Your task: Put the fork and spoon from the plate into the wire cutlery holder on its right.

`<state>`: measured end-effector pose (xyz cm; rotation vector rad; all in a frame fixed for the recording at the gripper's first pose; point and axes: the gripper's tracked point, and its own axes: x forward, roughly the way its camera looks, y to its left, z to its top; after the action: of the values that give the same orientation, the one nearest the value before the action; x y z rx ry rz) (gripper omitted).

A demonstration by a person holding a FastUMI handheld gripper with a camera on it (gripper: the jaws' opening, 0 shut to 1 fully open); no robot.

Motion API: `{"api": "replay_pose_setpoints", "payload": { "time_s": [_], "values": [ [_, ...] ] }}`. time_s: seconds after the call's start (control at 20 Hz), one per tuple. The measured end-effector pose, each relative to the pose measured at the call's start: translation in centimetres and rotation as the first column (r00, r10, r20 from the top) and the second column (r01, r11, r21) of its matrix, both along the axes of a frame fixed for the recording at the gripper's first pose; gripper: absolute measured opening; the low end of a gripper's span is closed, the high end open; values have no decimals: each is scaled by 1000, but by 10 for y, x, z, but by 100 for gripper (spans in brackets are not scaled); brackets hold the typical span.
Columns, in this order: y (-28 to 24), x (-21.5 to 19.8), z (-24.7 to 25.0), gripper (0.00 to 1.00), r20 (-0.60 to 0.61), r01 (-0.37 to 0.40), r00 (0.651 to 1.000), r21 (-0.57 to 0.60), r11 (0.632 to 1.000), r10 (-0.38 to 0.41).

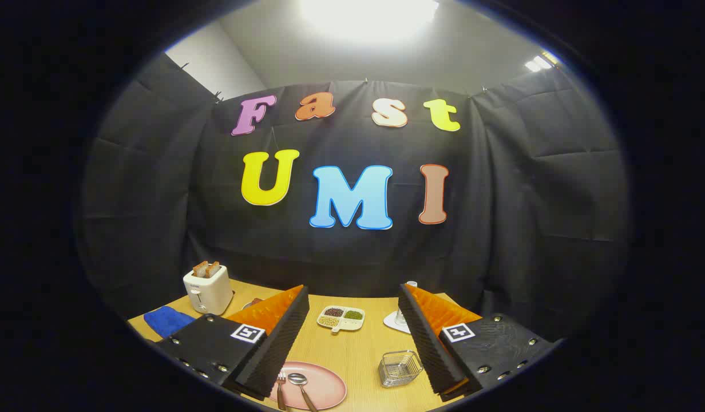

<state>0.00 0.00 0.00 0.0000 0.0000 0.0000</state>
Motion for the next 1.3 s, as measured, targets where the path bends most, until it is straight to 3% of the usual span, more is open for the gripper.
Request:
{"api": "replay_pose_setpoints", "payload": {
  "time_s": [0.65,0.85,0.9,1.05,1.3],
  "values": [
    [11,14,-29,96,-74,-64,995,10,998,64],
    [20,17,-64,96,-159,-93,983,-1,996,92],
    [22,17,-73,92,-179,-104,979,0,995,103],
    [36,13,-119,86,-275,-147,952,-12,989,138],
    [61,-5,-203,84,-467,-242,861,-31,970,200]
  ]
}}
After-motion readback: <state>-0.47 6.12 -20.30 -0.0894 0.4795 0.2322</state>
